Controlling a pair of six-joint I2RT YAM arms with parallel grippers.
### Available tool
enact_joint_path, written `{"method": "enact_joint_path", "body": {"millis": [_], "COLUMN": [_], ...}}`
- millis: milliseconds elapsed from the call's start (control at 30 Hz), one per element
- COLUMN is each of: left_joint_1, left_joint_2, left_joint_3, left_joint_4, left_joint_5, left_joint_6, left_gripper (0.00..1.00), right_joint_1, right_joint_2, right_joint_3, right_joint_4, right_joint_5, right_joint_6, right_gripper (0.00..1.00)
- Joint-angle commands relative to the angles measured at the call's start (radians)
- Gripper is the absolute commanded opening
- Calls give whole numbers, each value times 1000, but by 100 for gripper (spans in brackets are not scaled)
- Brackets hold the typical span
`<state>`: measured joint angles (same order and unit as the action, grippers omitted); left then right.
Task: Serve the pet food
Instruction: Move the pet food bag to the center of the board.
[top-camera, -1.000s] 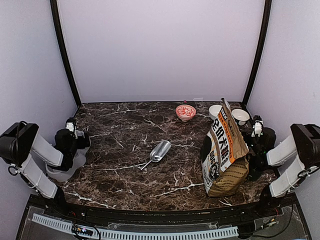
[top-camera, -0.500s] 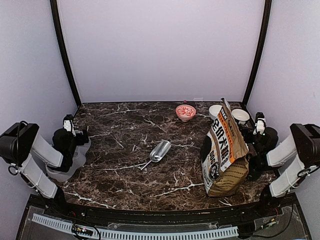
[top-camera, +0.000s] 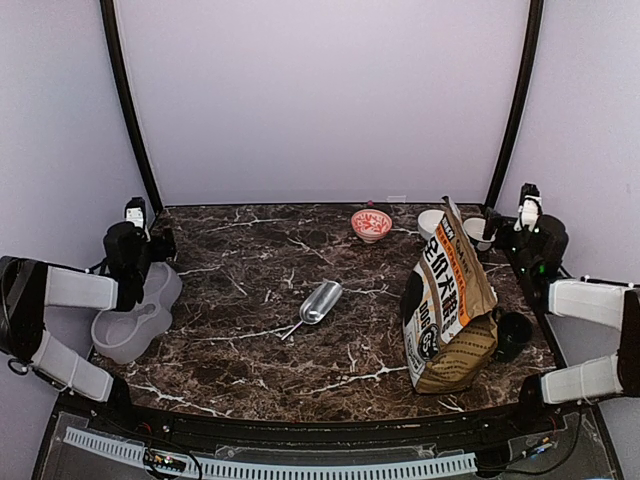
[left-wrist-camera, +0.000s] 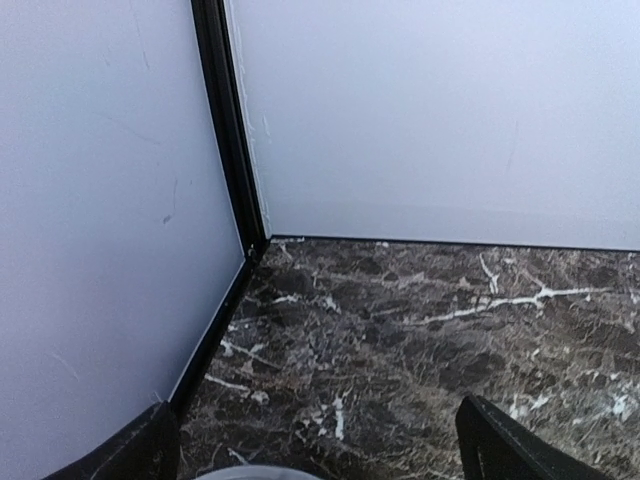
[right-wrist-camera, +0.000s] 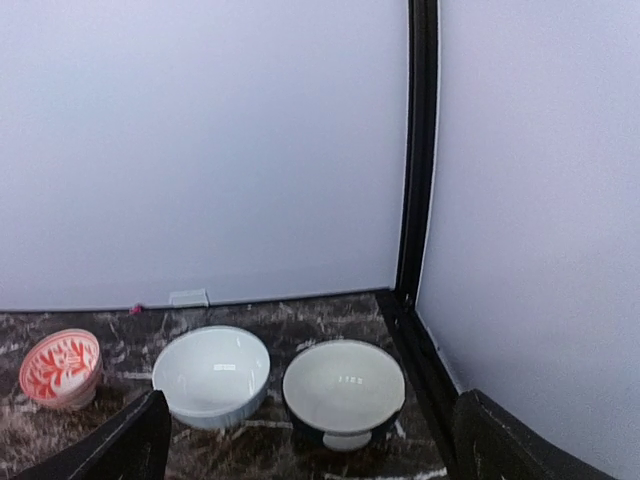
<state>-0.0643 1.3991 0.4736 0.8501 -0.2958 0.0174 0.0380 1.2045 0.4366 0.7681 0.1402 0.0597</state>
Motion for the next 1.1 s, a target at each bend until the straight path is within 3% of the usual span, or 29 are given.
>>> {"method": "enact_joint_path", "body": {"millis": [0, 233, 433, 567, 700, 800, 1067], "left_joint_1": [-49, -108, -109, -109, -109, -108, -109], "left_joint_2": [-84, -113, -142, -183, -160, -114, -109], "left_joint_3": [131, 427, 633, 667, 718, 771, 675], "left_joint_4": [-324, -765, -1068, -1082, -1063, -1102, -1095], "left_joint_5": [-127, -129, -1, -36, 76, 84, 138], "left_joint_6": [-65, -233, -313, -305, -280, -271, -240], "left_gripper": [99, 97, 99, 99, 99, 99, 97], "right_joint_1": [7, 10, 33, 43, 59, 84, 295], "right_joint_2": [-68, -84, -89, -75, -62, -46, 11], "right_joint_3": [232, 532, 723, 862, 939, 1011, 1137], "right_joint_4": [-410, -837, -1069, -1241, -1363, -1479, -1745], "right_joint_5": [53, -19, -187, -299, -394, -441, -430], "right_joint_6": [91, 302, 385, 389, 371, 347, 283], "right_gripper": [99, 98, 97, 92, 87, 85, 83]}}
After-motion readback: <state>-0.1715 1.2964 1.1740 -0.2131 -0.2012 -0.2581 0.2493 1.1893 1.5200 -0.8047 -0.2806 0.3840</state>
